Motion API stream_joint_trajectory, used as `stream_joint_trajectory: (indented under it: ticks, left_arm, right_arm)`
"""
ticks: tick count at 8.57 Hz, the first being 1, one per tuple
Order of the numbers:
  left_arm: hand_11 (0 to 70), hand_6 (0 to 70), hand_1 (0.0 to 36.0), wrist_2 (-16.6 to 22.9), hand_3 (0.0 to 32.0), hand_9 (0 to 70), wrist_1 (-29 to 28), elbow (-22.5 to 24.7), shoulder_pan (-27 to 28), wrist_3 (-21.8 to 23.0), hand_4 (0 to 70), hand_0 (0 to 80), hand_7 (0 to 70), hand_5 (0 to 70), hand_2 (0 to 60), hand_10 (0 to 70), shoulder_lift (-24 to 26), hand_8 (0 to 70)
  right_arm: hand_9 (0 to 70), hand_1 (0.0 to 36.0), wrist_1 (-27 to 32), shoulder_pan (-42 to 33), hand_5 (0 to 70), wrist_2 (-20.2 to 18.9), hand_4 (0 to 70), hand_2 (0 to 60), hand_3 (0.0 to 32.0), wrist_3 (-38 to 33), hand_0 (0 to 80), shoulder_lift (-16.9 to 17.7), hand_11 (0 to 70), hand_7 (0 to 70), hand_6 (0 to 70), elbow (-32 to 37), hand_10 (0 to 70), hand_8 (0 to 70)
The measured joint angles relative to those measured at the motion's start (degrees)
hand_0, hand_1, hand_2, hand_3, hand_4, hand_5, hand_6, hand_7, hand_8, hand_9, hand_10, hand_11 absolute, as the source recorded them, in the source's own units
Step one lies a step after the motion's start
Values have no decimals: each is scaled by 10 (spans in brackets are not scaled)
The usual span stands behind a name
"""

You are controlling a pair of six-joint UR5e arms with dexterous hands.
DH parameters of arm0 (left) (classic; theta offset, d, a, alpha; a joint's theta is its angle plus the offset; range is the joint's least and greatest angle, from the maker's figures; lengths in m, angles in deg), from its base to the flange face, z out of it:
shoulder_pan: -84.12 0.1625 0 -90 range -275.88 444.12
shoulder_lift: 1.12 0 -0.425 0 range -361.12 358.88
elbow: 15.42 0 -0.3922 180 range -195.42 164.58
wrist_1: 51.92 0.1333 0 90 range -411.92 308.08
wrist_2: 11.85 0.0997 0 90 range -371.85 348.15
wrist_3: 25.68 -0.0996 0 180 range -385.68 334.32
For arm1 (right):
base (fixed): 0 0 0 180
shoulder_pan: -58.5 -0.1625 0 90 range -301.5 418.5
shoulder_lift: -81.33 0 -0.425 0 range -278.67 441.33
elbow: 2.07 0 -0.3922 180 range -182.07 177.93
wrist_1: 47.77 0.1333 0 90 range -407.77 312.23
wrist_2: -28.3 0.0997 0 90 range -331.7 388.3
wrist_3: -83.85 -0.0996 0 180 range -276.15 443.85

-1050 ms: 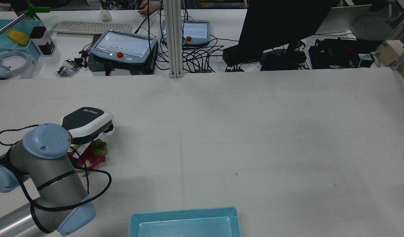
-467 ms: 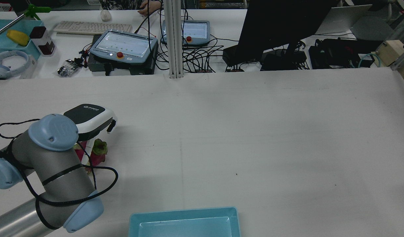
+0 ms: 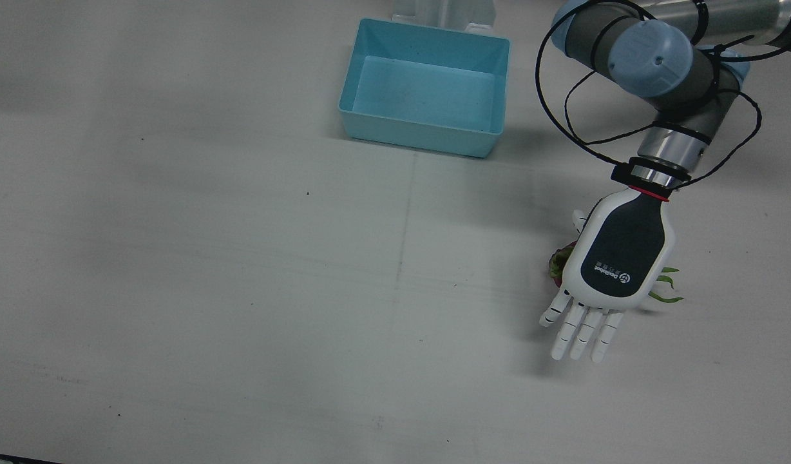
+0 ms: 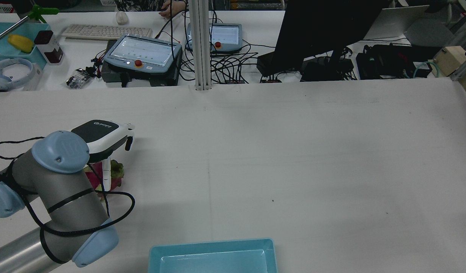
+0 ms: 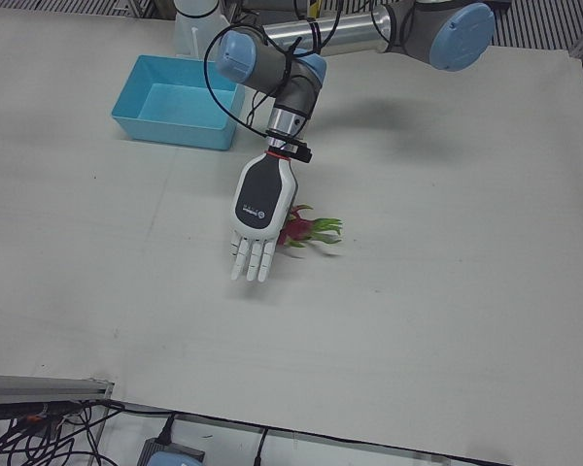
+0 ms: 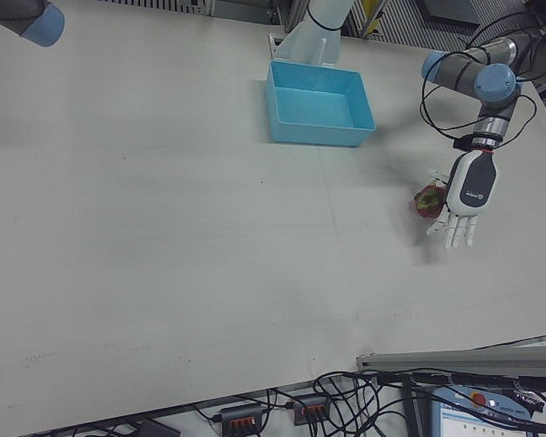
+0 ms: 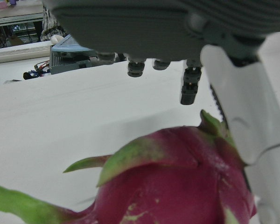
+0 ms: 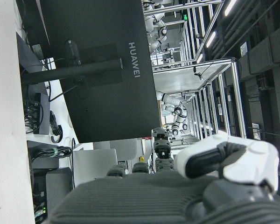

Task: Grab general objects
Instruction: 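Adjust the left hand position and close fingers on the dragon fruit, then tighten the left hand grip on the dragon fruit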

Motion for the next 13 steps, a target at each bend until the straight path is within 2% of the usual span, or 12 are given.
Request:
stream_joint_trajectory:
  ticks: [2,5,6,7,8,9,11,12,13]
  left_arm:
    - [2,0,291,-2,114,0,-15,-1,3,-1,0,496,0,215,600,0,-24,86]
    - [12,0,304,-2,126,0,-21,-2,4,-1,0,503,0,240,600,0,-35,90]
    - [22,0,305,-2,106,0,-23,-3,4,-1,0,506,0,284,600,1,-36,104]
    - [39,31,301,-2,32,0,-26,-5,4,-1,12,504,14,368,600,12,-37,118]
    - [48,54,297,-2,2,1,-29,-6,5,-1,42,502,58,416,600,19,-37,127]
    - [47,79,281,-3,0,22,-31,-7,5,-1,81,494,111,475,600,20,-37,145]
    - [47,126,254,-3,0,65,-36,-14,5,-2,189,489,200,673,600,24,-37,172]
    - [41,150,235,-3,0,74,-39,-16,5,-2,249,482,226,700,600,22,-37,180]
    - [38,156,230,-3,0,69,-44,-20,5,-2,279,483,226,700,600,20,-37,177]
  right_arm:
    - [0,0,0,0,0,0,0,0,0,0,0,0,0,0,0,0,0,0]
    - [0,0,0,0,0,0,0,0,0,0,0,0,0,0,0,0,0,0]
    - [0,0,0,0,0,0,0,0,0,0,0,0,0,0,0,0,0,0]
    - [0,0,0,0,0,0,0,0,0,0,0,0,0,0,0,0,0,0]
    - [0,0,0,0,0,0,0,0,0,0,0,0,0,0,0,0,0,0]
    - [0,0,0,0,0,0,0,0,0,0,0,0,0,0,0,0,0,0]
    - [0,0,0,0,0,0,0,0,0,0,0,0,0,0,0,0,0,0]
    - [0,0,0,0,0,0,0,0,0,0,0,0,0,0,0,0,0,0]
    - [0,0,0,0,0,0,0,0,0,0,0,0,0,0,0,0,0,0]
